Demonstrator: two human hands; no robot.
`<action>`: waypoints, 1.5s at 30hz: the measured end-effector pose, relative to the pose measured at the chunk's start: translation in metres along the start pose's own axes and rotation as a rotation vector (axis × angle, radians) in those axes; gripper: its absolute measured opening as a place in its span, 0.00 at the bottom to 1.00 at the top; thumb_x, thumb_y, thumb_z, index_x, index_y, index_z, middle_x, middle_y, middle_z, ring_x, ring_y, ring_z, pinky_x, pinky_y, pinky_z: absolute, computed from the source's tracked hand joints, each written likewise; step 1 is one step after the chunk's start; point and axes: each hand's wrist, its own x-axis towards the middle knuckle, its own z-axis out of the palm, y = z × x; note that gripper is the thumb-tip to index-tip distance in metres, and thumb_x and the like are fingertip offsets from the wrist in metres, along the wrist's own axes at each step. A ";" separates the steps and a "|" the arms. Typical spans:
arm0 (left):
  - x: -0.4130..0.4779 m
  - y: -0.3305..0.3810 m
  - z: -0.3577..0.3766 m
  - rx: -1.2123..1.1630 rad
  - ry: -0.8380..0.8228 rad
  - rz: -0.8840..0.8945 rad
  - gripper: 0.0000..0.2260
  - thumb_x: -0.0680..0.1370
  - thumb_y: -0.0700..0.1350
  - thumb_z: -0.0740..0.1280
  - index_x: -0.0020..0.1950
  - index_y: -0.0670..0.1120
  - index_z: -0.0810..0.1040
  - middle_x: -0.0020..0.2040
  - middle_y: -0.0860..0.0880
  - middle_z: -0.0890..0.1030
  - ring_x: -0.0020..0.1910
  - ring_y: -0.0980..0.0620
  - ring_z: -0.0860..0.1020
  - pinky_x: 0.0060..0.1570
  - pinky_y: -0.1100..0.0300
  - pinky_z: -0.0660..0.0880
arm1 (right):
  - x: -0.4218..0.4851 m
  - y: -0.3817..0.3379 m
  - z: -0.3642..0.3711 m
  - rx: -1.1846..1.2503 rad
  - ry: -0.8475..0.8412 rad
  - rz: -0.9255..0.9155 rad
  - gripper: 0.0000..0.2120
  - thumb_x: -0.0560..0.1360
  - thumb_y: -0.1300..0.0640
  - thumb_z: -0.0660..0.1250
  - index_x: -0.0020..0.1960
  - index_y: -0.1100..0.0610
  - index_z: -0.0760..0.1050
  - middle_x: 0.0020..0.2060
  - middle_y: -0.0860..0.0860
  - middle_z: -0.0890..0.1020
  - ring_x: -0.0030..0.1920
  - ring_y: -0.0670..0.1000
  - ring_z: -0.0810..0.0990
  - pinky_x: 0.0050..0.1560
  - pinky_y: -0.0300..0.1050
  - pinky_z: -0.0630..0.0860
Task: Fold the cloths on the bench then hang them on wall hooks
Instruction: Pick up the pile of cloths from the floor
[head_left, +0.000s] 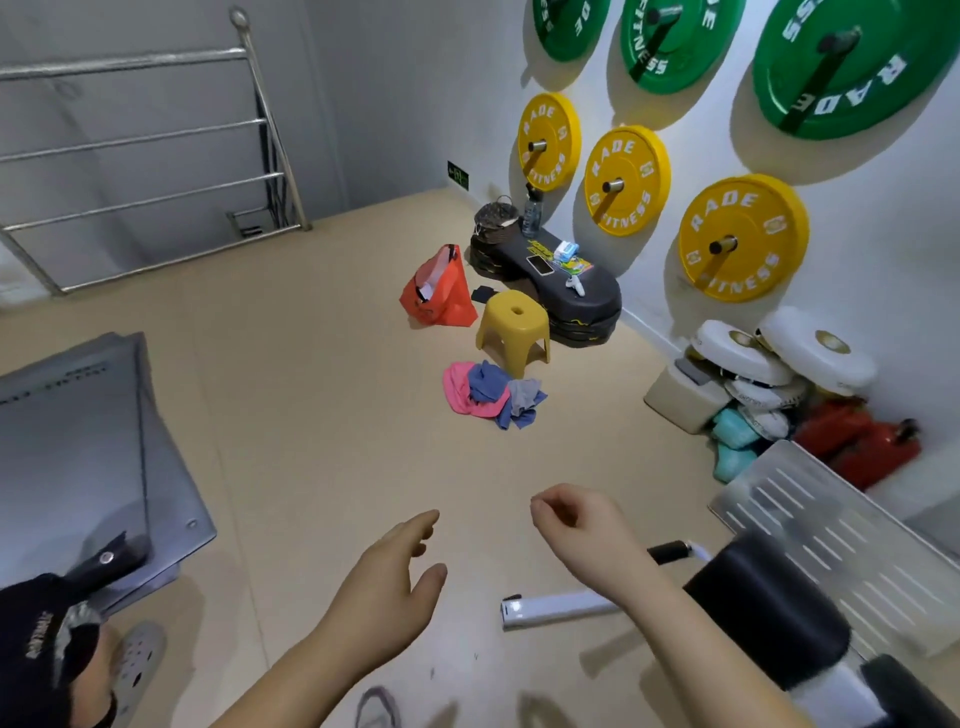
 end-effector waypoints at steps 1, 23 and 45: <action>0.030 -0.006 -0.010 -0.009 0.000 -0.020 0.26 0.81 0.49 0.66 0.79 0.57 0.65 0.67 0.63 0.74 0.62 0.67 0.74 0.65 0.63 0.72 | 0.035 -0.005 0.001 0.013 -0.003 0.011 0.10 0.78 0.56 0.64 0.42 0.56 0.81 0.39 0.53 0.83 0.36 0.45 0.76 0.38 0.37 0.73; 0.736 0.014 -0.015 0.164 -0.389 -0.007 0.25 0.80 0.45 0.66 0.77 0.52 0.68 0.63 0.58 0.72 0.54 0.57 0.78 0.49 0.74 0.69 | 0.662 0.034 -0.107 0.324 0.128 0.435 0.12 0.79 0.55 0.63 0.47 0.63 0.80 0.43 0.61 0.85 0.37 0.50 0.79 0.37 0.45 0.73; 1.208 -0.390 0.285 0.065 -0.299 -0.304 0.17 0.78 0.51 0.71 0.65 0.47 0.79 0.55 0.47 0.85 0.53 0.46 0.82 0.50 0.60 0.74 | 1.100 0.432 0.147 0.305 0.154 0.806 0.20 0.80 0.54 0.68 0.70 0.57 0.72 0.52 0.58 0.81 0.47 0.59 0.79 0.50 0.50 0.78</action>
